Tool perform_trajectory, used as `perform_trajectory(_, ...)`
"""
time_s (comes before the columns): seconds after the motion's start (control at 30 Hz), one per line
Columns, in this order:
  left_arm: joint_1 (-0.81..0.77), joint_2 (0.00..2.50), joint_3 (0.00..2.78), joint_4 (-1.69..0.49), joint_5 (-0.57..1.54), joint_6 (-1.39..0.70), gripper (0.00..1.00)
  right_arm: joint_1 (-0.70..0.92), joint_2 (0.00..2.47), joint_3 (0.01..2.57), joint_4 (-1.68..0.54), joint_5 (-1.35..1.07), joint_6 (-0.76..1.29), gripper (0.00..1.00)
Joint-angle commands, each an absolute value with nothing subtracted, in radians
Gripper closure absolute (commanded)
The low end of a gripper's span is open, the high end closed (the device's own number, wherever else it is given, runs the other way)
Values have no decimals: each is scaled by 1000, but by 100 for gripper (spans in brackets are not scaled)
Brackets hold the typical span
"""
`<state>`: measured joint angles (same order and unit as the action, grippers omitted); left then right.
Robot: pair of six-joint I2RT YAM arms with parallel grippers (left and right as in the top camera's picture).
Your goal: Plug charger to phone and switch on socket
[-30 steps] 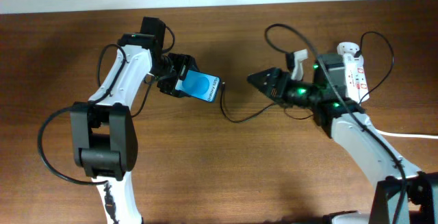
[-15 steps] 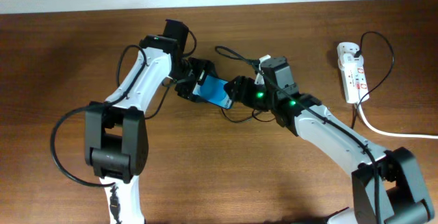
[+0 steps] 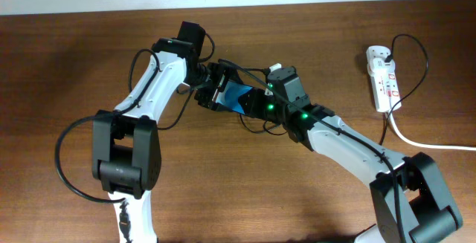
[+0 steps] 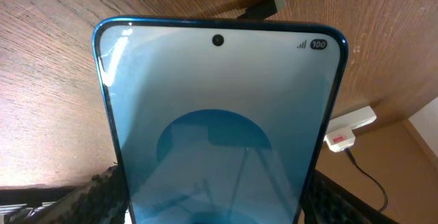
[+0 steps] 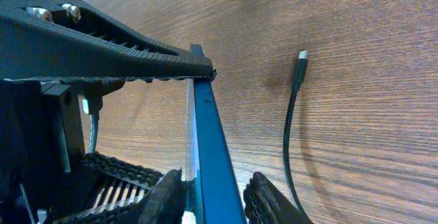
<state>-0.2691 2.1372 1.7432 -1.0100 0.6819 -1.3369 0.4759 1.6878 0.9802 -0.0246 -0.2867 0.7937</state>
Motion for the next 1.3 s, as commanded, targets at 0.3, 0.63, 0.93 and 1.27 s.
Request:
perform_trajectory(0.3,-272,2141,1764,-1005,717,-1350,32,483,1695,995,-8,-276,815,93)
perform_trajectory(0.63,-229,2141,1764,-1004,715,-1331,0,407,1628,999,25,-348,852,96)
perform_trajectory(0.93,-226,2141,1764,-699,968,-966,0,330,1544,1001,-28,-363,854,96)
perform_trajectory(1.27,-226,2141,1764,-89,1319,-1121,0,237,1349,1001,-15,-114,1448,96)
